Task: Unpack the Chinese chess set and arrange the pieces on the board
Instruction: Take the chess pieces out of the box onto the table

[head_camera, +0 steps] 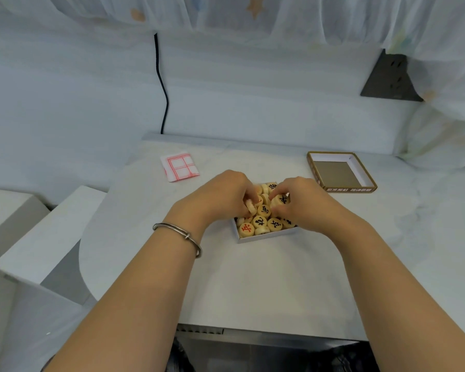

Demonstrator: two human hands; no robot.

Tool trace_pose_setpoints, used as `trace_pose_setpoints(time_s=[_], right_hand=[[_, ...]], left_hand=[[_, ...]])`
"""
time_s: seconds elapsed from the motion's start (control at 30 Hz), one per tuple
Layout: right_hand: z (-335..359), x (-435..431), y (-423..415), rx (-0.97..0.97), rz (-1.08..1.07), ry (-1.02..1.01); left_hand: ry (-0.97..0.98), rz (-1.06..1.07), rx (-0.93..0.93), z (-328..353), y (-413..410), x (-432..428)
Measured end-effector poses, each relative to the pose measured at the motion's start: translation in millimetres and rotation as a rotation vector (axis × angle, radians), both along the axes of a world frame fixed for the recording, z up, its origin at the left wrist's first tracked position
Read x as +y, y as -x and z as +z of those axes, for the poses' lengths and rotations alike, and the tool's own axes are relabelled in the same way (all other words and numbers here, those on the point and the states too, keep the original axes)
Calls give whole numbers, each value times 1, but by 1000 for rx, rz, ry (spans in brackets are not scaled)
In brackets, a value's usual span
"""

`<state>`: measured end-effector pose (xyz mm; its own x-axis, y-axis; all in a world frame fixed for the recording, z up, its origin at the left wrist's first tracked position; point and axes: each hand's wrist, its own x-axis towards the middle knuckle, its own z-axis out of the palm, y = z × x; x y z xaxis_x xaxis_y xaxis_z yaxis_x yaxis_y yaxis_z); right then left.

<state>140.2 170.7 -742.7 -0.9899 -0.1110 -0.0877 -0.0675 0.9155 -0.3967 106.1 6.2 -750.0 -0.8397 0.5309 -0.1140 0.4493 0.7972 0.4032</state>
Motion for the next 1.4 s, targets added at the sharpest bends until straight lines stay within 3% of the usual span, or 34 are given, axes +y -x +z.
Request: trace_pose_setpoints(time_s=[0.17,0.67,0.97,1.17,1.27,1.4], right_hand=[[-9,-6,3,90,15,-12],[-12,-12,11,3,96,-106],[-14,-10,13,11,130,-107],[-1,8,29,191,-102,91],[-10,21,53,272,-231,89],[-33,25,84,168,-223,75]], left_hand=[[18,16,13,-5,3,0],[-33,46,51,-13,6,1],[-113,92,-40,-12,10,-4],[-349,256,3,-13,27,1],[-345,394,120,-17,51,14],[-257,443,93,-25,84,28]])
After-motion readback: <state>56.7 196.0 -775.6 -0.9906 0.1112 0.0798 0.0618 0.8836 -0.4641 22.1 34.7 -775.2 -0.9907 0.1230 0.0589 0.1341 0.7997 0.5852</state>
